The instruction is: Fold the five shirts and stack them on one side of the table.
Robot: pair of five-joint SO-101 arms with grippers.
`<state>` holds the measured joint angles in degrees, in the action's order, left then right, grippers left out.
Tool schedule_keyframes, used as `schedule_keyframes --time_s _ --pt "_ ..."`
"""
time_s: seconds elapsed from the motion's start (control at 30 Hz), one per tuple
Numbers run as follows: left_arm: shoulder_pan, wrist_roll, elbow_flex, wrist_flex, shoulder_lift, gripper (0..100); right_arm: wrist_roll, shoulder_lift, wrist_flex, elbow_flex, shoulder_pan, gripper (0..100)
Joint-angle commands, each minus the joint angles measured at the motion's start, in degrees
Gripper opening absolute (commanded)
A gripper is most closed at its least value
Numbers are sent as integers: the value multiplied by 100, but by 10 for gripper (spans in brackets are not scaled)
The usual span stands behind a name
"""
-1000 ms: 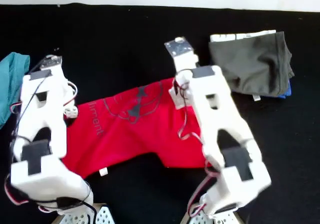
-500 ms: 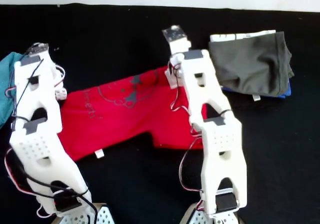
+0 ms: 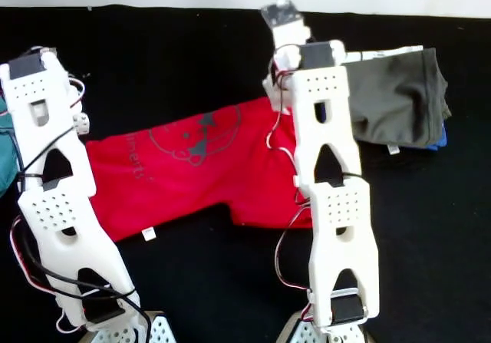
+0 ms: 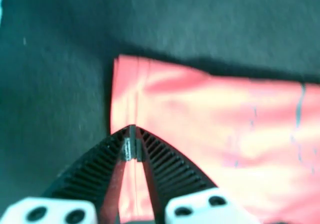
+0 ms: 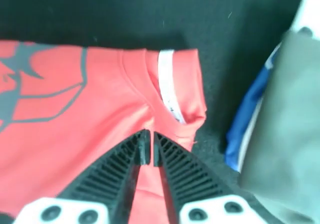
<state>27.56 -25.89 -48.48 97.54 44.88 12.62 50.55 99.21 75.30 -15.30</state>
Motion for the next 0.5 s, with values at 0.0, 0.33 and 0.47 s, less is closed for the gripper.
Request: schedule_keyframes --time_s 0.0,0.33,0.47 --pt "-84 123 -409 404 -171 9 -53 -66 189 637 163 22" --pt "31 193 3002 -281 -2642 9 -352 -848 215 40 295 22" --pt "48 193 5332 -1565 -3574 9 -325 -2097 207 -1596 295 22"
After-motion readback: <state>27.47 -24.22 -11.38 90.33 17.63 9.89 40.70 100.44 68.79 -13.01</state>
